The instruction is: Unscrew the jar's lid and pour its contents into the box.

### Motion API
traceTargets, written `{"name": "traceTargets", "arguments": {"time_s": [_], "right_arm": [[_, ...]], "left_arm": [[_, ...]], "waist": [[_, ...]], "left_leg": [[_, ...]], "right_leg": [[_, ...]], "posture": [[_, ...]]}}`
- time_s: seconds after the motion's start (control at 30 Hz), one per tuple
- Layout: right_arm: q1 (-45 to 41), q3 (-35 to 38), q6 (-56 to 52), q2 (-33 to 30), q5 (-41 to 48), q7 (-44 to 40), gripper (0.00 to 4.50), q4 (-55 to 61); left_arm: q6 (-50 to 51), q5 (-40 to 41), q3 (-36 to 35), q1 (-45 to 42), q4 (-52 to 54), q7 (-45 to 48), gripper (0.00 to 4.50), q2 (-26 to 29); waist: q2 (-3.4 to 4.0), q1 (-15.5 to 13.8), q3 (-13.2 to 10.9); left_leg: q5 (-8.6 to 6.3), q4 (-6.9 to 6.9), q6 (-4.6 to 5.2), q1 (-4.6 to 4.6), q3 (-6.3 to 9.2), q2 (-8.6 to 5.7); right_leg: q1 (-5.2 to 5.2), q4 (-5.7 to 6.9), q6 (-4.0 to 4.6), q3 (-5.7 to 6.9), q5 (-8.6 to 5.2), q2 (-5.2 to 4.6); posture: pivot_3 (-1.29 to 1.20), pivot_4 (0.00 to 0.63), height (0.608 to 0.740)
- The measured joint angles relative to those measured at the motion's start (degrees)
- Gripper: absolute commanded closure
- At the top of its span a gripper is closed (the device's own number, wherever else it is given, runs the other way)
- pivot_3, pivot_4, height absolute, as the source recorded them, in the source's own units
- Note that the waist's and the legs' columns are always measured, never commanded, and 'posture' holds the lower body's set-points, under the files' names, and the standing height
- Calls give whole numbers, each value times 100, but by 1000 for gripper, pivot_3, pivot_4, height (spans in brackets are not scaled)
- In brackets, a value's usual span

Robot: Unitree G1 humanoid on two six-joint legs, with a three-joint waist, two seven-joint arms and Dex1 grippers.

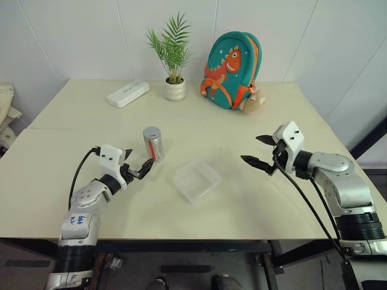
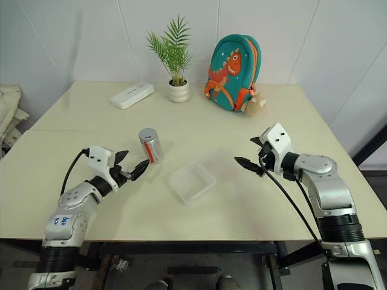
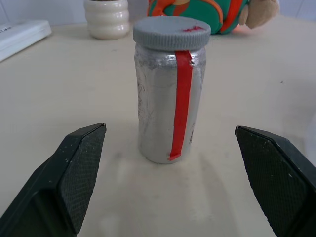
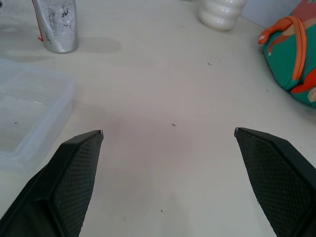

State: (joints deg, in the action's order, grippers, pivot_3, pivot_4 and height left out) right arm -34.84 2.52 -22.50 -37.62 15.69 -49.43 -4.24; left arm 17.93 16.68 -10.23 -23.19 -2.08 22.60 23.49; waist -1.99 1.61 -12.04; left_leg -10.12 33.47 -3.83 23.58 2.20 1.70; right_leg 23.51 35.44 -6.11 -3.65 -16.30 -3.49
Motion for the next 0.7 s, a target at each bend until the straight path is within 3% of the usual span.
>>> {"name": "traceTargets", "arguments": {"time_s": [0.27,0.4,0.7], "right_arm": [[294,8,-400,-9,285,-217,0,445],[294,8,-397,-22,278,-197,0,457],[285,7,-396,-11,270,-82,0,470]], "left_arm": [[-143,-209,94,-351,-360,-184,36,-246],[-219,-310,130,-494,-598,-213,36,-303],[-744,-448,131,-1303,-1777,-259,36,-364]], "waist": [[0,14,0],[0,4,0],[0,2,0]], "left_leg": [[-1,0,0,0,0,0],[-1,4,0,0,0,-1],[-2,7,1,3,0,-1]], "right_leg": [[1,1,-41,0,22,1],[0,0,-22,0,12,2],[0,-2,-30,0,17,2]], "posture": [[0,150,740],[0,150,740],[0,150,740]]}}
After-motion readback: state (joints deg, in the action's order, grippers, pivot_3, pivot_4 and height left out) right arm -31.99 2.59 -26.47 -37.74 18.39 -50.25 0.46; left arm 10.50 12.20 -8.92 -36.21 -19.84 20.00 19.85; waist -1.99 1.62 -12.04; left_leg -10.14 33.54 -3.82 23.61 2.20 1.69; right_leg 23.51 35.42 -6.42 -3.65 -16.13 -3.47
